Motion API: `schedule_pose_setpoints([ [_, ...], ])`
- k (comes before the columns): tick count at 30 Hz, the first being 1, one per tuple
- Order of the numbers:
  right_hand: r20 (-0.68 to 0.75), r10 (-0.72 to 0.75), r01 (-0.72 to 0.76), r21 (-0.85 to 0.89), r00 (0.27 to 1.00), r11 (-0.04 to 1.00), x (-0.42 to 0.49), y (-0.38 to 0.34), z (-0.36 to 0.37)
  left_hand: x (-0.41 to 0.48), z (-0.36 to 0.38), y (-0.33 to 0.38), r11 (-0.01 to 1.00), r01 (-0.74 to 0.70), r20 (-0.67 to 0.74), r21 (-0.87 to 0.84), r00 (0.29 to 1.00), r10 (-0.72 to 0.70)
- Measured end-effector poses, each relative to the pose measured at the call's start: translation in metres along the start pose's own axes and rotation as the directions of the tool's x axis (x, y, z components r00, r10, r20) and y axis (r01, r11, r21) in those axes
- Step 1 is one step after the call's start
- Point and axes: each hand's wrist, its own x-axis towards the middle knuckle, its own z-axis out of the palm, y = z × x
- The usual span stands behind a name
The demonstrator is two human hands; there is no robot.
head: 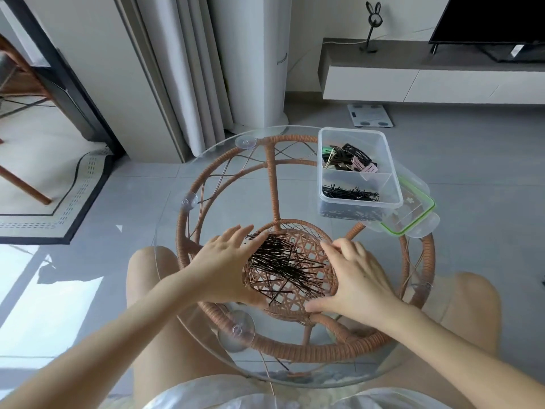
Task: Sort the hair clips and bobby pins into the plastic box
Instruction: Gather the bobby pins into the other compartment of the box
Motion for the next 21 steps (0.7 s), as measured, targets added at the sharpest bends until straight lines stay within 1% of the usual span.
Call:
schedule_pose_setpoints([
  [2,-0.009,-0.033,0.033,-0.017,0.999,0.999,0.013,-0.01,0.0,0.005,0.002,0.007,0.994,-0.032,-0.067,0.107,0.997,0.04],
  [4,-0.001,-0.076,0.076,-0.015,0.997,0.997,0.025,-0.018,0.0,0.012,0.001,0.011,0.99,-0.055,-0.101,0.13,0.993,0.068],
  [6,0.005,-0.116,0.116,0.03,0.993,0.993,0.032,-0.022,0.0,0.019,-0.003,0.014,0.991,-0.069,-0.11,0.112,0.991,0.082],
  [10,-0.013,-0.139,0.139,0.141,0.99,0.98,0.039,-0.025,-0.003,0.027,-0.009,0.019,0.994,-0.106,-0.086,0.039,0.99,0.109],
  [15,-0.039,-0.168,0.173,0.206,0.985,0.963,0.042,-0.027,-0.003,0.031,-0.016,0.019,0.997,-0.049,-0.026,-0.064,0.999,0.047],
  [21,-0.052,-0.201,0.208,0.233,0.978,0.95,0.042,-0.022,-0.011,0.03,-0.026,0.016,0.994,-0.052,0.003,-0.094,0.999,0.053],
])
